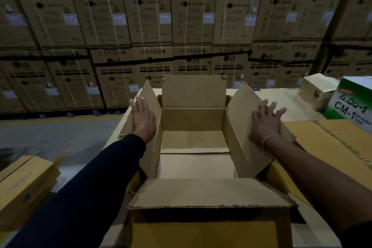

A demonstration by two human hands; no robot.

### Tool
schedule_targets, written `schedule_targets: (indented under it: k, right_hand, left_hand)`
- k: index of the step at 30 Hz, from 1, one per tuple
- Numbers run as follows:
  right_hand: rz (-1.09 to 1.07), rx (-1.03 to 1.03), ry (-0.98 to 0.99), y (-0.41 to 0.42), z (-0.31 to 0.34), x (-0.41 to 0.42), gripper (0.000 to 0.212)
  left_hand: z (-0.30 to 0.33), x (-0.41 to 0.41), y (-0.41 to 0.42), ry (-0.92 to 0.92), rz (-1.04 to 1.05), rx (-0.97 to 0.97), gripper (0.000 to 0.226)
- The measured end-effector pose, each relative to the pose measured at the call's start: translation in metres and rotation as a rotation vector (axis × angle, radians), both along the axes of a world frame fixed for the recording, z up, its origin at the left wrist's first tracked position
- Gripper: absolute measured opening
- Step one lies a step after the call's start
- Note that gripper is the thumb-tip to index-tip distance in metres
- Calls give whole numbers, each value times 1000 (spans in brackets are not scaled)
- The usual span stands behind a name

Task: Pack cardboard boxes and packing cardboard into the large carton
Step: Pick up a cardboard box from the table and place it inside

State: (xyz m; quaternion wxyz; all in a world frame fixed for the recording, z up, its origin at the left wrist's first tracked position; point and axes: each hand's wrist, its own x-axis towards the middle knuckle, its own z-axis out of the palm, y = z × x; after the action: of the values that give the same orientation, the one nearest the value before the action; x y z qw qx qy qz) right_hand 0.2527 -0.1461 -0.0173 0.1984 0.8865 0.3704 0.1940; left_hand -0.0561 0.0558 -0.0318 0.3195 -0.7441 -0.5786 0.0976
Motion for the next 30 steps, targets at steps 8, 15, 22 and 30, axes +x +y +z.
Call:
schedule_targets:
  k: [8, 15, 22, 30]
  right_hand:
    - [95, -40, -114, 18, 1, -17, 95]
    - [161, -47, -112, 22, 6, -30, 88]
    - [176, -7, -78, 16, 16, -26, 92]
    - [218, 92, 100, 8, 38, -9, 100]
  left_hand:
    - [0, 15, -18, 18, -92, 0, 58]
    - [-6, 26, -22, -76, -176, -55, 62]
    - [0, 32, -22, -249, -289, -165, 82]
    - [36, 59, -25, -580, -370, -537, 102]
